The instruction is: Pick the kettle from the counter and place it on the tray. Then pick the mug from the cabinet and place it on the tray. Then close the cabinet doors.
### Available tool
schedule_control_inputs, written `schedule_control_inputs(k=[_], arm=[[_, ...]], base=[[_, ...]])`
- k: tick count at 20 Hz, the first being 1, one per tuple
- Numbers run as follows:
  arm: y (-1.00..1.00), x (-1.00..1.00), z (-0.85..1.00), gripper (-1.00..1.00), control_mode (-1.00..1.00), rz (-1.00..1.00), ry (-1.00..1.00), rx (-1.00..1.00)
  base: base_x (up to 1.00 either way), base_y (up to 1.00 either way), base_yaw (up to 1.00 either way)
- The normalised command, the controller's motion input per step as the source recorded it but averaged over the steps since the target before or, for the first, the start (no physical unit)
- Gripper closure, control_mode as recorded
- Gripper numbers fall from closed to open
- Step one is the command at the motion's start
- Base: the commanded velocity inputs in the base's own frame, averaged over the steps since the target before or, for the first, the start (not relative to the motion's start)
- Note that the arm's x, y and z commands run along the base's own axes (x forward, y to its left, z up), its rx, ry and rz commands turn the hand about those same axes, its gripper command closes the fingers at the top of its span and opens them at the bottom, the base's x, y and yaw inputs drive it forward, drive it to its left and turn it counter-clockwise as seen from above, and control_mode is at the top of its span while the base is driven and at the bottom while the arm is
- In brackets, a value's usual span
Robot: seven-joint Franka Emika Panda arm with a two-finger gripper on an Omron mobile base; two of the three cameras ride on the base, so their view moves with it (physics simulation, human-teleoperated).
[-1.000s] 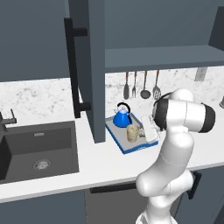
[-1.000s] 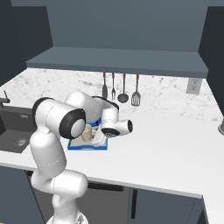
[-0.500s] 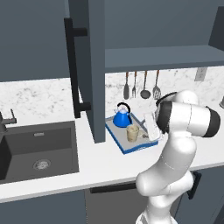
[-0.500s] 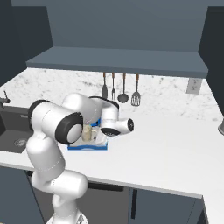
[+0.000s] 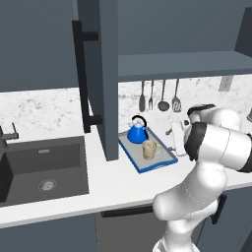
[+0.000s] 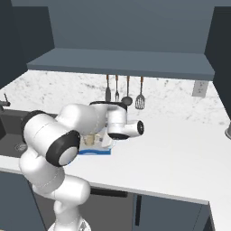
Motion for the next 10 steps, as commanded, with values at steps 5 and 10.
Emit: schedule_control_inputs(k=[5,10], arm=[[-0.07,-0.45,0.54,-1.00,-1.00,0.00,-0.09,0.00],[0.06,-0.43,0.50,-1.00,-1.00,0.02,-0.12,0.00]], base=[[0.00,0.00,0.00],[0.00,0.00,0.00]])
